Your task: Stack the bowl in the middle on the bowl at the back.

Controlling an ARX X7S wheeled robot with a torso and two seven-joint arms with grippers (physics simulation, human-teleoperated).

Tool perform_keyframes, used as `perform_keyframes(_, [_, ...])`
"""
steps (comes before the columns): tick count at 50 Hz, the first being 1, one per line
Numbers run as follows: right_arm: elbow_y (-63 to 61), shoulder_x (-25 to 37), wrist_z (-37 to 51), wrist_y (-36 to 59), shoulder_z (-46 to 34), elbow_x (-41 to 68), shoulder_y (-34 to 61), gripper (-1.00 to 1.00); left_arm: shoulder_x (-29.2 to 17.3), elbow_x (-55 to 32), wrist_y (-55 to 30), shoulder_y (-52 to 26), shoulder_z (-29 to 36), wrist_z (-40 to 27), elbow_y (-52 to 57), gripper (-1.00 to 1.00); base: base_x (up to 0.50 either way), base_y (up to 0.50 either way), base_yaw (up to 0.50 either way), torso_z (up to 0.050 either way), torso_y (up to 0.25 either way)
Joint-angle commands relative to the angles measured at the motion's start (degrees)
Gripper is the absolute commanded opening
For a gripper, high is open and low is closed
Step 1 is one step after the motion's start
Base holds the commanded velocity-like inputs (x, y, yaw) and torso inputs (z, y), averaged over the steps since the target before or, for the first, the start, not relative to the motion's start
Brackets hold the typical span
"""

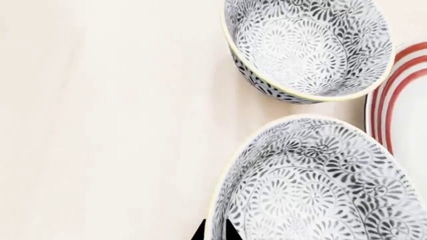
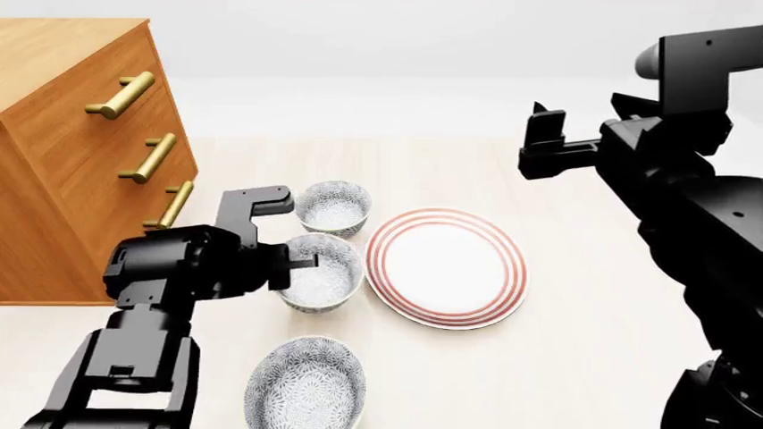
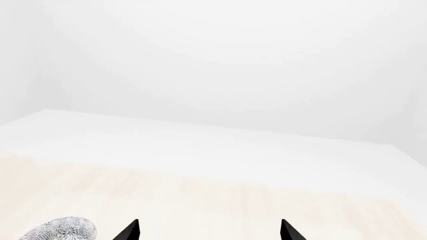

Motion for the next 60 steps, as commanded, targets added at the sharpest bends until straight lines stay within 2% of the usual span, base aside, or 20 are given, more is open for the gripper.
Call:
perform_keyframes(1, [0.6,-0.1,0.2,-0.4,-0.5,0.2,0.3,1.0,-1.5,1.4,1.5,-3.0,-1.8,-1.3,-3.8,-1.0,0.0,0.0,0.0,0.0,0.0])
perform_keyframes(12, [0.1,0.0,0.5,0.1,-0.5,0.5,0.5,1.0,-3.7,-2.0,-7.7,-1.7,-4.2,-2.1,6.1,-1.0,0.0,0.0,0.0,0.0,0.0])
perform_keyframes(23, [-0.3,-0.3,1.0,0.3,-0.7,0.9,0.8,1.0,-6.8,-9.9,-25.0,-0.2,-11.6,-5.9,24.8,-1.0,0.0,0.0,0.0,0.0,0.0])
perform_keyframes(27, [-0.4,-0.6,1.2,0.0,-0.7,0.9,0.5,1.0,-9.2,-23.4,-25.1,-1.7,-13.1,-16.6,24.1,-1.0,0.0,0.0,0.0,0.0,0.0])
perform_keyframes(31, [-0.6,-0.8,1.4,-0.1,-0.6,1.0,0.4,1.0,-12.8,-45.5,-25.1,-2.8,-13.1,-33.1,22.4,-1.0,0.0,0.0,0.0,0.0,0.0])
perform_keyframes(34, [-0.5,-0.9,1.5,-0.3,-0.7,1.1,0.5,1.0,-14.6,-58.9,-25.0,-2.9,-12.7,-43.2,21.4,-1.0,0.0,0.0,0.0,0.0,0.003])
perform_keyframes(40, [-0.2,-1.0,1.5,-0.6,-1.1,1.2,0.9,1.0,-17.9,-78.8,-24.5,-2.4,-11.2,-58.3,21.4,-1.0,0.0,0.0,0.0,0.0,0.0])
perform_keyframes(48, [0.9,-1.3,1.3,-1.6,-2.1,1.2,1.7,1.0,-21.8,-92.8,-23.0,0.2,-7.9,-66.8,25.1,-1.0,0.0,0.0,0.0,0.0,0.0])
perform_keyframes(60, [2.1,-1.5,1.0,-3.1,-3.0,1.2,2.2,1.0,-27.8,-110.1,-18.6,3.0,-1.5,-74.7,31.9,-1.0,0.0,0.0,0.0,0.0,0.0])
